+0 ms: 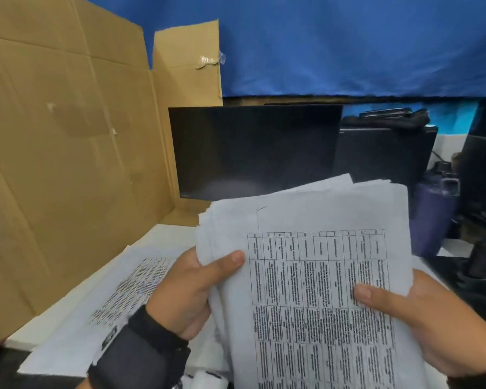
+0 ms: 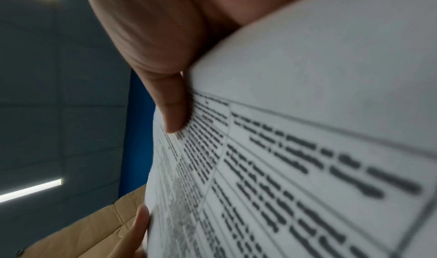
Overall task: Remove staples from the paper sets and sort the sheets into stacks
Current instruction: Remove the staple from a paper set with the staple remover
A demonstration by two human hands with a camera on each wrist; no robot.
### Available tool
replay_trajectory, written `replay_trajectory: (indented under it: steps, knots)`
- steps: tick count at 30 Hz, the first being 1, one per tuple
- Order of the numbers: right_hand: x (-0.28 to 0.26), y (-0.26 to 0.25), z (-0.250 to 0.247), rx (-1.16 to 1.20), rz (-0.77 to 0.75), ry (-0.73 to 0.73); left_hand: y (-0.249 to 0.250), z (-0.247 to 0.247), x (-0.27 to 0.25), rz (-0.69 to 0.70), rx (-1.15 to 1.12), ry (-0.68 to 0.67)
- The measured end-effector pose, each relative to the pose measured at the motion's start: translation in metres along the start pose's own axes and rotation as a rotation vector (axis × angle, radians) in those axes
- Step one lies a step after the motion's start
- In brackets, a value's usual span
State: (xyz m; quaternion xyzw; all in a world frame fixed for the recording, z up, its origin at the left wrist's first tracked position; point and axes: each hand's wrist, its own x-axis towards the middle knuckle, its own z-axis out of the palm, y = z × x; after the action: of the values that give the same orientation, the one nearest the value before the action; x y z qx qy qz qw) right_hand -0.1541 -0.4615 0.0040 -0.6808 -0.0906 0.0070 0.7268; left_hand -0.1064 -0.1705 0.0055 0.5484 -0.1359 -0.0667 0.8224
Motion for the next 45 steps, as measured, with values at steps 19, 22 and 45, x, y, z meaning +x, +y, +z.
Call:
replay_trajectory:
  steps: [19,22,45]
  knots:
    - [0.011,0.016,-0.008,-0.469,0.103,0.052,0.004,-0.007,0.001,0.011,0.368,0.191]
    - [0.012,0.019,-0.014,-0.422,-0.008,0.358,0.0,-0.008,0.002,-0.019,0.366,0.249]
    - [-0.018,0.017,0.064,-0.589,-0.385,0.372,-0.023,0.038,-0.028,-0.33,0.067,-0.023]
